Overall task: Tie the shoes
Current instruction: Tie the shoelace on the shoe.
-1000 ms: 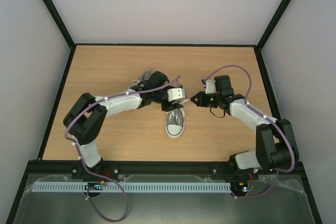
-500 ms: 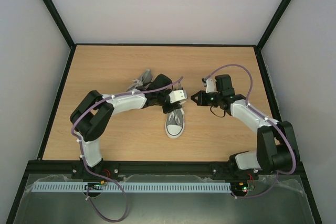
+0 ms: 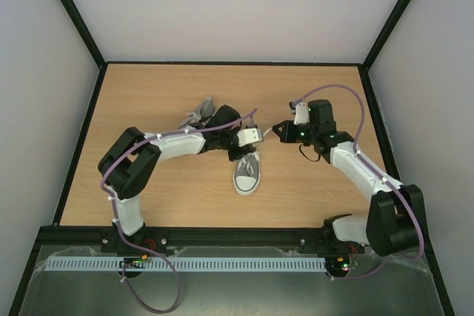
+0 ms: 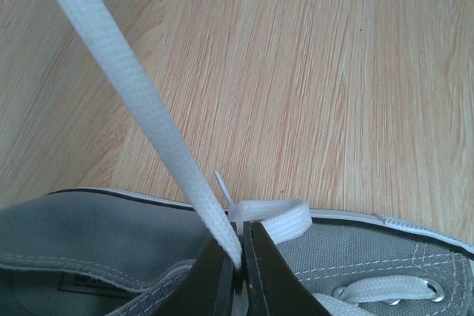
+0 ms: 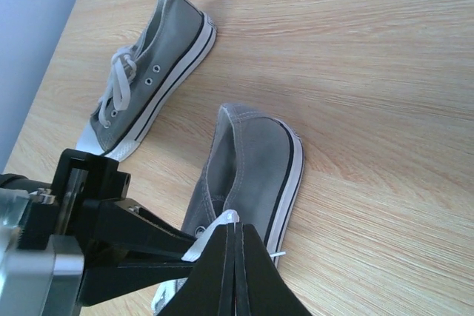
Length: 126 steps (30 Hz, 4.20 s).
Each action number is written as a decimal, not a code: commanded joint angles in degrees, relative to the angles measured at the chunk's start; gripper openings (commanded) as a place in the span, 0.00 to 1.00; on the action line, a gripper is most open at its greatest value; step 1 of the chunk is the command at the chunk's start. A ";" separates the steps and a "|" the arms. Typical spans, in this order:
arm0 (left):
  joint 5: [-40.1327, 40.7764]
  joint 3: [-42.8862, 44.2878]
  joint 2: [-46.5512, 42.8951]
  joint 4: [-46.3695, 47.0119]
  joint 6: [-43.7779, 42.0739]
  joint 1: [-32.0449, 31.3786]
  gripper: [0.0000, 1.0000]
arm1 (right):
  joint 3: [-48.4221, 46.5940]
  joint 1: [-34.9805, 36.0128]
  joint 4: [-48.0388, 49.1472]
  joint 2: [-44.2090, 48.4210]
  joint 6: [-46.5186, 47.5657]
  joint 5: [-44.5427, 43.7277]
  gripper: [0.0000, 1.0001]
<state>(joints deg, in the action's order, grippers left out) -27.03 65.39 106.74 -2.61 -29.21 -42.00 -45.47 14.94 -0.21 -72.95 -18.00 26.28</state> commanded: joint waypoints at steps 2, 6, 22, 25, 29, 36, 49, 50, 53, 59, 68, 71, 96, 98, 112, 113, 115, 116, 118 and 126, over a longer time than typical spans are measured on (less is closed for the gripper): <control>-3.35 -1.55 -1.27 -2.19 -1.00 0.34 0.02 | -0.30 -0.54 -2.69 -0.39 0.72 -2.85 0.01; -3.85 -2.02 -1.22 -2.30 -1.90 0.67 0.02 | -0.35 -2.30 -3.56 1.25 0.77 -3.78 0.01; -4.90 -2.00 -1.47 -1.96 -3.84 0.78 0.04 | 1.62 -3.67 1.23 -2.36 -3.03 4.67 0.01; -6.04 -1.48 -2.55 -0.93 -6.25 0.73 0.44 | 1.52 -2.55 2.92 -6.42 -3.66 7.40 0.17; -6.71 0.94 -4.64 -5.77 -13.11 0.78 0.67 | 0.34 -2.29 2.09 -8.97 -3.50 8.48 0.41; -5.78 -0.20 -10.96 -20.16 -25.42 2.87 0.80 | 2.22 -2.42 -2.82 -4.28 -2.49 0.01 0.50; 1.66 -8.54 -10.11 -5.48 -15.96 3.85 0.56 | 11.00 3.45 11.27 -6.52 -6.83 14.05 0.61; 2.03 -8.60 -9.80 -4.76 -16.03 3.85 0.56 | 10.82 3.44 11.52 -7.72 -6.53 14.89 0.60; 2.58 -8.68 -8.67 -3.68 -16.47 3.85 0.51 | 10.18 3.51 11.36 -10.25 -5.37 15.39 0.58; 1.89 -8.70 -7.84 -3.74 -17.83 3.85 0.34 | 9.84 3.56 11.51 -12.69 -4.10 18.11 0.58; 1.98 -8.38 -8.77 -6.58 -19.39 3.94 0.15 | 9.00 3.62 10.30 -13.90 -3.39 18.38 0.27; 2.12 -7.82 -9.19 -7.77 -19.96 4.18 0.09 | 9.28 3.63 9.59 -13.68 -3.21 17.51 0.15; 6.31 -5.11 -2.20 0.95 -31.58 10.54 0.03 | 11.38 3.72 2.25 -15.00 -0.85 16.04 0.01; 6.40 -5.10 -1.81 1.26 -32.05 10.95 0.02 | 11.40 3.70 1.29 -15.58 -0.52 15.53 0.01; 6.25 -6.03 -0.34 1.29 -34.60 11.72 0.02 | 12.07 2.73 0.18 -17.75 -0.18 13.97 0.01; 6.29 -6.27 -0.25 1.36 -34.76 11.81 0.02 | 12.17 2.49 0.03 -17.74 -0.03 13.64 0.01; 6.36 -6.40 -0.19 1.30 -34.94 12.06 0.03 | 12.60 2.13 0.09 -17.53 0.06 13.53 0.01; 6.32 -6.49 -0.21 1.23 -34.99 12.12 0.03 | 12.65 2.10 0.18 -17.44 0.07 13.53 0.01; 5.96 -6.63 -0.28 1.14 -35.15 12.21 0.02 | 12.54 1.95 0.35 -17.64 -0.08 13.88 0.01; 3.93 -10.17 -3.89 1.08 -32.16 10.01 0.02 | 8.69 2.56 1.10 -18.43 -0.31 16.23 0.01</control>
<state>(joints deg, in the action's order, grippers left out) -23.09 58.33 104.90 -1.96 -62.52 -31.70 -35.03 17.30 5.32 -90.76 -19.53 43.00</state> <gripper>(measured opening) 0.030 0.017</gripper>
